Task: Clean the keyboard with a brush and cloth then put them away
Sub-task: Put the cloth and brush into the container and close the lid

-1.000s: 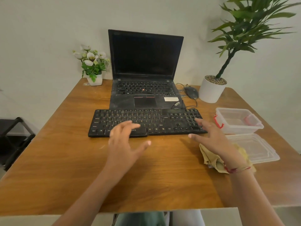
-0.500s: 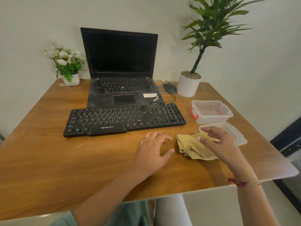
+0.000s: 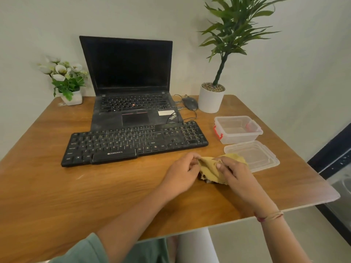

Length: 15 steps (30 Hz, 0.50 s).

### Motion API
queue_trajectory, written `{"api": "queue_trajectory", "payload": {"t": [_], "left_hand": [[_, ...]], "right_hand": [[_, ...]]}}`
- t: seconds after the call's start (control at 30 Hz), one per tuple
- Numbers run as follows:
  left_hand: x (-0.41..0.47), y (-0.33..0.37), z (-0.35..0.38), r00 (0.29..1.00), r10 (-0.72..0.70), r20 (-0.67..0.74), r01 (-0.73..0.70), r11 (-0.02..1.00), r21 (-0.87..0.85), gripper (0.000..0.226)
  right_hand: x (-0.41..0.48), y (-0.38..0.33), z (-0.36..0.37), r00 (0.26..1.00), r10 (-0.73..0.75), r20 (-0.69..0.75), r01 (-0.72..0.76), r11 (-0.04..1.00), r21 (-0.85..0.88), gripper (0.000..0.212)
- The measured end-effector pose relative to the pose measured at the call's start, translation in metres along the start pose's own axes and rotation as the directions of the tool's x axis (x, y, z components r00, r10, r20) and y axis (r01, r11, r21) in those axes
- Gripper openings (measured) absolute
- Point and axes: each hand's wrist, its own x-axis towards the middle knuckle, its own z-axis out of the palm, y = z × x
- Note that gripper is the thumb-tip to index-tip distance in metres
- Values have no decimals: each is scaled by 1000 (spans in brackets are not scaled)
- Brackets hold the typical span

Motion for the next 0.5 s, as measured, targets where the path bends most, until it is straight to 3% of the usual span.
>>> {"api": "queue_trajectory", "payload": {"t": [0.1, 0.23, 0.4, 0.5], "left_hand": [[7, 6, -2, 999, -35, 11, 36, 997, -73, 31], [19, 17, -3, 990, -72, 122, 82, 993, -86, 61], [31, 35, -6, 992, -95, 78, 109, 973, -204, 33], [30, 44, -10, 990, -134, 38, 139, 930, -341, 50]], "right_hand": [[5, 6, -4, 990, 98, -101, -79, 980, 184, 27], [13, 6, -17, 970, 197, -140, -118, 893, 435, 30], [17, -9, -37, 933, 323, -161, -124, 705, 698, 30], [21, -23, -45, 923, 315, -223, -61, 690, 721, 38]]}}
